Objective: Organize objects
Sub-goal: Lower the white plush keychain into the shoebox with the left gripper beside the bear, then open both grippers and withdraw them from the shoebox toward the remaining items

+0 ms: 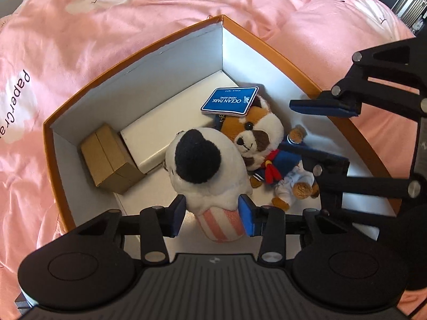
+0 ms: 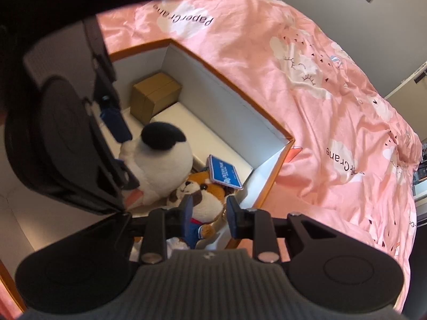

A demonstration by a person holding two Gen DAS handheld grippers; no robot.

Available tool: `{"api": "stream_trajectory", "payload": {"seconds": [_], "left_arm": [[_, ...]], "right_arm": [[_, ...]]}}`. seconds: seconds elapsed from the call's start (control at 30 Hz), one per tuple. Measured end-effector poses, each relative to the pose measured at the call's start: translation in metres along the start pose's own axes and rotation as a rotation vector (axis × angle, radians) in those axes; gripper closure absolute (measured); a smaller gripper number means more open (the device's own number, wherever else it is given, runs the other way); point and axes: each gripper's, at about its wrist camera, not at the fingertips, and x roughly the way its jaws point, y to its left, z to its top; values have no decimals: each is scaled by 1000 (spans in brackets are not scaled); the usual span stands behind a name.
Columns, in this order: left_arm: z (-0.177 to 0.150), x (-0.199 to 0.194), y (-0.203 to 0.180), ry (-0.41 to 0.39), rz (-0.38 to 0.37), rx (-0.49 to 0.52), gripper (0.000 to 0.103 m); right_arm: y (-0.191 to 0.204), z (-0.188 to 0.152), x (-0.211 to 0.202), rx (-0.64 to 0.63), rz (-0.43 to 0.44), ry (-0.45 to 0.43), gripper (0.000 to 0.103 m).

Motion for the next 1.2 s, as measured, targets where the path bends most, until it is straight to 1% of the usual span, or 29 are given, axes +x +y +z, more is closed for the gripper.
{"api": "stream_trajectory", "payload": {"seconds": [0.07,0.2,0.3,0.4,0.5,0.57,0.63,0.73,0.8,0.87,0.93,0.97,1.03,1.1,1.2], "left_arm": [[2,2,0,-2,-8,-16,53],[0,2,3,-32,-52,-29,47],[-3,-3,9,-56,-69,-51,37],[-4,-9,17,-68,-83,-85,36],[-8,-20,20,-91,-84,-91,36],[-12,-31,22,-131,-102,-81,37],[-17,-42,24,-153,-117,-72,37],[-24,-59,29,-176,-78,-81,39],[-33,-76,37,-195,-60,-78,39],[-44,-94,50,-225,-44,-92,39],[-56,-113,67,-250,-32,-125,39],[-63,-121,76,-257,-23,-152,39],[-76,-135,93,-269,10,-195,39],[-92,-147,107,-277,37,-216,39],[-114,-152,125,-252,65,-254,38]], "right_arm": [[2,-2,2,-3,9,9,75],[2,-4,0,15,23,8,75],[2,-4,-2,23,27,5,75],[2,-3,-6,33,30,-1,75],[1,-1,-12,59,43,-10,75],[1,0,-17,85,53,-17,74],[3,2,-22,109,67,-29,70],[6,6,-28,134,77,-39,70],[6,10,-34,159,101,-63,69],[6,14,-44,186,120,-104,66],[9,22,-54,208,147,-158,59],[10,26,-59,219,162,-183,59],[14,38,-67,246,212,-229,59],[20,49,-72,268,275,-263,59],[38,69,-75,252,355,-283,59]]}}
